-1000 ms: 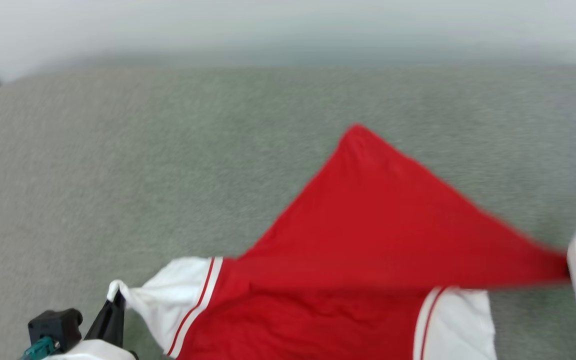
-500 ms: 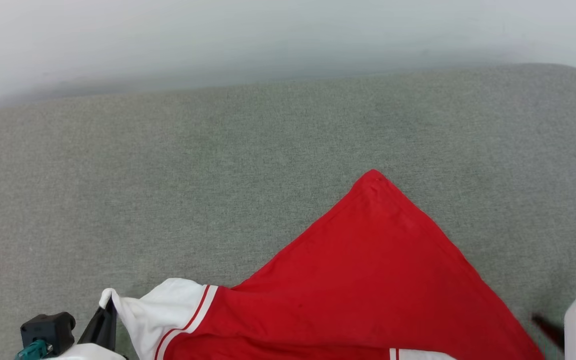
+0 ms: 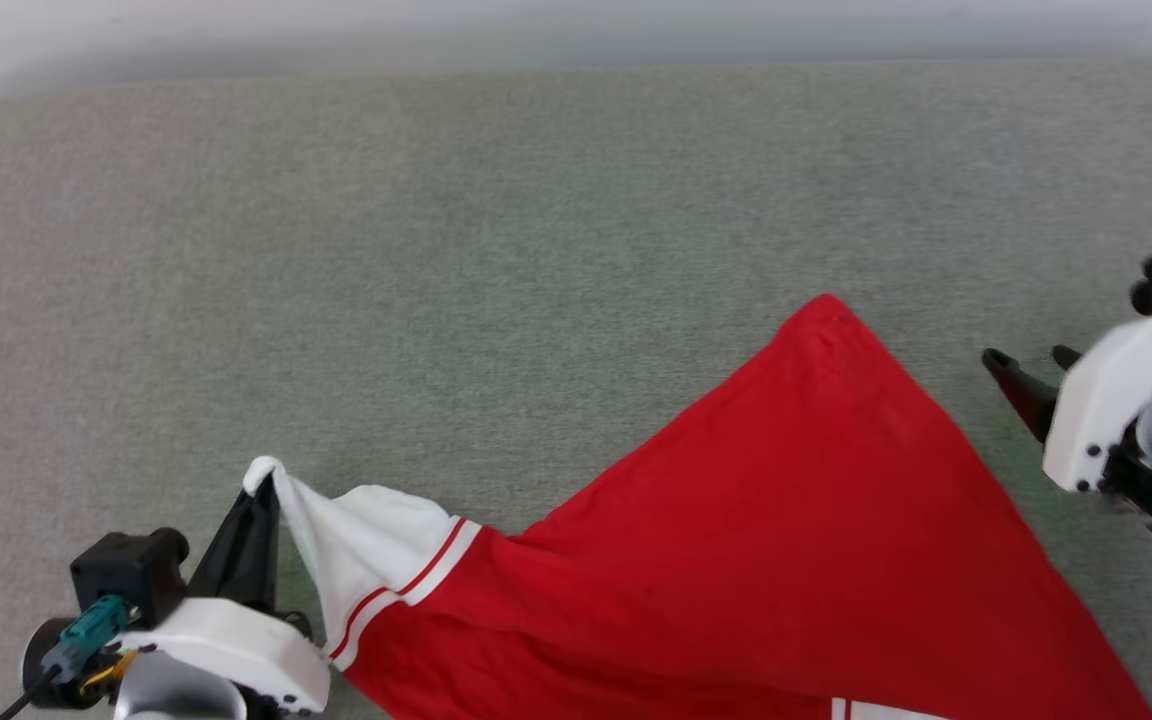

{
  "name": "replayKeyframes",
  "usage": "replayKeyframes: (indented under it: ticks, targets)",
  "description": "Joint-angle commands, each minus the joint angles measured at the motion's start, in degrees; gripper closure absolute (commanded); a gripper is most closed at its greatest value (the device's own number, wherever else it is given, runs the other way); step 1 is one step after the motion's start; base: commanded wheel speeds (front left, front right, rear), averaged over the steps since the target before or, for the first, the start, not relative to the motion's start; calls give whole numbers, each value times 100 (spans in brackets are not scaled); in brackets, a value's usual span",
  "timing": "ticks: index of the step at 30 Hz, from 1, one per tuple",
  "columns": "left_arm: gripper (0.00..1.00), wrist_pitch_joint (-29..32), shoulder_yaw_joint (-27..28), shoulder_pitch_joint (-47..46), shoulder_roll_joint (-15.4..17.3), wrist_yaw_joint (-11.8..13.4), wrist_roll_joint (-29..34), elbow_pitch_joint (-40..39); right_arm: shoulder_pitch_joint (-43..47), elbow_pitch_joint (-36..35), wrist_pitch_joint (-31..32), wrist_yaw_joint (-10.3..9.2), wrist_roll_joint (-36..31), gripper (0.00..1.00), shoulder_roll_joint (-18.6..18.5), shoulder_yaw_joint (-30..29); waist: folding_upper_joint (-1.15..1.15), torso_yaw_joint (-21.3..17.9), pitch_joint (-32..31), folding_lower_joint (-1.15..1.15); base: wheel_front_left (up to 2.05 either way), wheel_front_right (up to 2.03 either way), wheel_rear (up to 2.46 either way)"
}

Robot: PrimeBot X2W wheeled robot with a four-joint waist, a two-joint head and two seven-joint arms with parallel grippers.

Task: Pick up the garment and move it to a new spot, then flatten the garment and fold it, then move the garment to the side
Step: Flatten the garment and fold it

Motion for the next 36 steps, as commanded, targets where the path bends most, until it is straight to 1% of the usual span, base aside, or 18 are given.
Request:
replayKeyframes:
  ticks: [1,5,7,13,19,20,21,24,30,33,34,36]
  targets:
    - [100,-48,-45,-155,-47,-30,72,-31,-319,190,332,-2,-37,0,28,174,0,201,192,0,0,0,0]
    - [100,-76,-173,-394,-143,-134,128,78,-951,640,1170,-2,-139,0,140,492,0,418,301,0,0,0,0]
    - [100,-113,-231,-521,-217,-191,162,128,-1243,818,1441,-2,-234,0,189,592,0,530,364,0,0,0,0]
    - [100,-181,-385,-793,-389,-319,220,294,-1830,1431,1882,-2,-404,0,306,701,0,773,552,0,0,0,0]
    - [100,-250,-453,-933,-484,-406,214,470,-1799,2212,2529,-2,-536,0,443,794,0,895,653,0,0,0,0]
    - [100,-259,-458,-949,-491,-419,205,493,-1775,2285,2605,-2,-538,61,481,821,0,907,656,0,0,0,0]
    - [100,-272,-456,-954,-503,-418,195,514,-1751,2319,2631,-2,-531,100,515,840,0,915,656,0,0,0,0]
    - [100,-301,-451,-939,-516,-431,167,574,-1764,2323,2651,-2,-492,100,535,894,0,921,628,0,0,0,0]
    - [100,-314,-403,-976,-436,-442,149,631,-1925,2072,2449,-2,-361,100,323,1047,0,878,397,0,0,0,0]
    - [100,-261,-365,-1122,-333,-491,187,596,-2045,1841,2337,-2,-250,100,134,1127,0,846,210,0,0,0,0]
    - [100,-203,-330,-1270,-209,-520,237,558,-2028,1701,2286,-2,-176,100,-5,1178,0,814,51,0,0,0,0]
    - [100,-156,-266,-1486,-132,-614,207,516,-2048,1527,2232,-2,-87,100,-140,1192,0,762,-130,0,0,0,0]
